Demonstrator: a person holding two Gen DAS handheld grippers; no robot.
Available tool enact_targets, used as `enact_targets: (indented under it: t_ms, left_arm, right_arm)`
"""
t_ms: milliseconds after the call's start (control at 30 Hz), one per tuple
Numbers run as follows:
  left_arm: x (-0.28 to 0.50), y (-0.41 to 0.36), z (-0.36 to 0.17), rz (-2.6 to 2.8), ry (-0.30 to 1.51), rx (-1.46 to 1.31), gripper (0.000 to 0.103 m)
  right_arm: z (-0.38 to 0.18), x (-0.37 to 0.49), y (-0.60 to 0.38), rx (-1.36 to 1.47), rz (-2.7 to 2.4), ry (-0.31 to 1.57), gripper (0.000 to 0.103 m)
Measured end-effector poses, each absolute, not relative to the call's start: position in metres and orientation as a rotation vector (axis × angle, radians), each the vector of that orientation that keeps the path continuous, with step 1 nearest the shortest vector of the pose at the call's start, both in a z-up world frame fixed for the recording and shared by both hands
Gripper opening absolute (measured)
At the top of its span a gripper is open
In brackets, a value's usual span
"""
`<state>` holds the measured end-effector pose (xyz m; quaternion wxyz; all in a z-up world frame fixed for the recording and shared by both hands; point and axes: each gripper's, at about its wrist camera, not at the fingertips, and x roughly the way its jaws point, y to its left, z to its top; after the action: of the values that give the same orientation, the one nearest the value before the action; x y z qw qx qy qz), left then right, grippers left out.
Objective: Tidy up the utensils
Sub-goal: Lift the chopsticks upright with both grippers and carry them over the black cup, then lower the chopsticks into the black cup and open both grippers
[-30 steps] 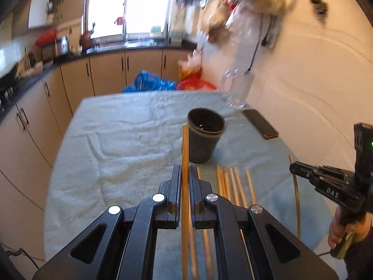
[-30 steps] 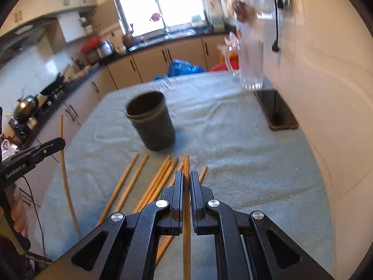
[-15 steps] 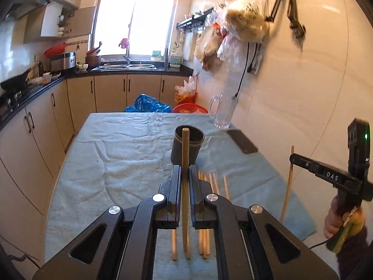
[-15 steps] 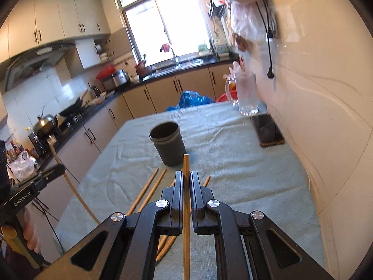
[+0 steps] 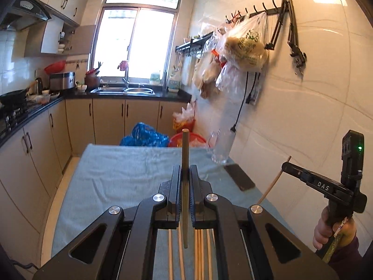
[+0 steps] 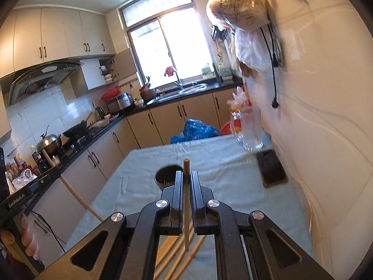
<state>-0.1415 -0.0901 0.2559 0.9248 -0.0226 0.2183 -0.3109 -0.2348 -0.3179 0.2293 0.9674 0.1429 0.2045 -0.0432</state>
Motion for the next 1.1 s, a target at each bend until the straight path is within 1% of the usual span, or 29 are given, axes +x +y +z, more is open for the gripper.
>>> enact_targets:
  t_ms: [267, 400, 500, 633, 767, 867, 1000, 1033, 1100]
  left_arm:
    - [-0.080, -0.128, 0.280, -0.601, 0.416, -0.071, 0.006]
    - [-0.055, -0.146, 0.287, -0.604, 0.403, -0.099, 0.006]
    - [-0.036, -0.162, 0.284, -0.593, 0.395, -0.089, 0.006]
    - [-0.010, -0.178, 0.264, -0.585, 0.458, -0.072, 0.006]
    - [0.009, -0.189, 0.233, -0.580, 0.546, -0.050, 0.006]
    - [0.016, -0.192, 0.216, -0.571, 0.580, -0.023, 0.006]
    - [0.018, -0.192, 0.207, -0.563, 0.595, -0.016, 0.006]
    - [0.018, -0.191, 0.207, -0.561, 0.595, -0.016, 0.007]
    - [0.017, -0.187, 0.206, -0.570, 0.601, -0.024, 0.016]
  right_arm:
    - [0.276, -0.180, -0.318, 0.272, -0.064, 0.336, 0.006]
    - [0.292, -0.153, -0.316, 0.271, -0.064, 0.296, 0.006]
    - [0.294, -0.134, -0.314, 0.265, -0.074, 0.277, 0.006]
    - [0.277, -0.106, -0.311, 0.231, -0.109, 0.315, 0.006]
    - [0.242, -0.076, -0.321, 0.264, -0.118, 0.417, 0.006]
    - [0.221, -0.063, -0.332, 0.301, -0.124, 0.471, 0.006]
    - [0.200, -0.051, -0.345, 0.348, -0.122, 0.524, 0.007]
    - [0.196, -0.050, -0.348, 0.358, -0.122, 0.530, 0.007]
    - [0.194, -0.049, -0.351, 0.370, -0.127, 0.532, 0.008]
